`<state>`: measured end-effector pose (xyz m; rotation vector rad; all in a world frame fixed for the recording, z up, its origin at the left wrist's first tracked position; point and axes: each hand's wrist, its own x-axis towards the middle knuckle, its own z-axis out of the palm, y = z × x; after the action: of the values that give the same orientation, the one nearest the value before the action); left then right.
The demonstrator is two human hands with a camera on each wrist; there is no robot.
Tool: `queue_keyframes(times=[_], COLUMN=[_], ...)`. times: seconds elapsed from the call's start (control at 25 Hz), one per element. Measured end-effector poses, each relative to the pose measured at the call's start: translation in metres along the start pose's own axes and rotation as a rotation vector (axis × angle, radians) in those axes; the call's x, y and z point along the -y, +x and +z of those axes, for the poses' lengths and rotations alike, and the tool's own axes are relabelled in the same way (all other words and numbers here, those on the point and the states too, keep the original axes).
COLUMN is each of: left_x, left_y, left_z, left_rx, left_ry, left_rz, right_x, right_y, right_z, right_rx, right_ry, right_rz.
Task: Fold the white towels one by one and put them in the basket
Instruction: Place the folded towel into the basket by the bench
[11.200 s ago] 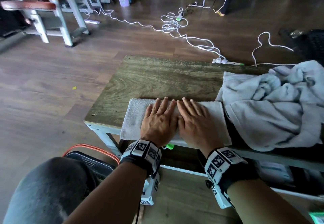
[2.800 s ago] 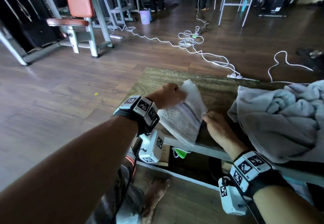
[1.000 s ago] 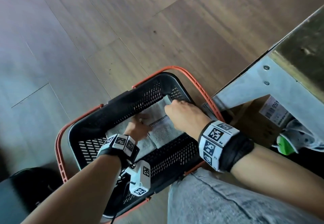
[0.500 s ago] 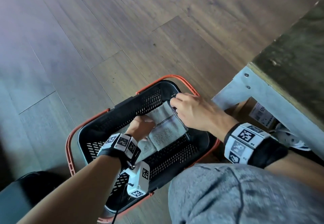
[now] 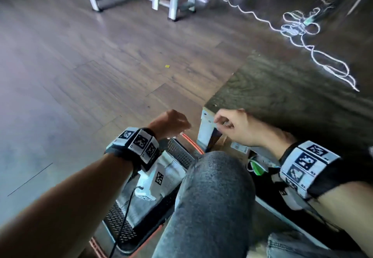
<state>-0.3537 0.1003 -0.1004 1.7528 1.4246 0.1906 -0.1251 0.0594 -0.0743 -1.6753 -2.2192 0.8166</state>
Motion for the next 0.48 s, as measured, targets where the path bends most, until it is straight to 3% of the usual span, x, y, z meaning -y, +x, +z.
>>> queue_keyframes(times=[0.24,0.48], left_x=[-0.149,-0.283], left_y=[-0.016,-0.033], left_z=[0.007,0.079], left_rx=[0.028,0.253], left_ry=[0.177,0.345], left_rz=[0.220,0.467], right_x=[-0.016,-0.083], right_y=[-0.105,-0.202], right_z=[-0.069,-0.077], right_rx=[-0.230,-0.402], right_ry=[0.028,0.056], right_rz=[0.100,0.315])
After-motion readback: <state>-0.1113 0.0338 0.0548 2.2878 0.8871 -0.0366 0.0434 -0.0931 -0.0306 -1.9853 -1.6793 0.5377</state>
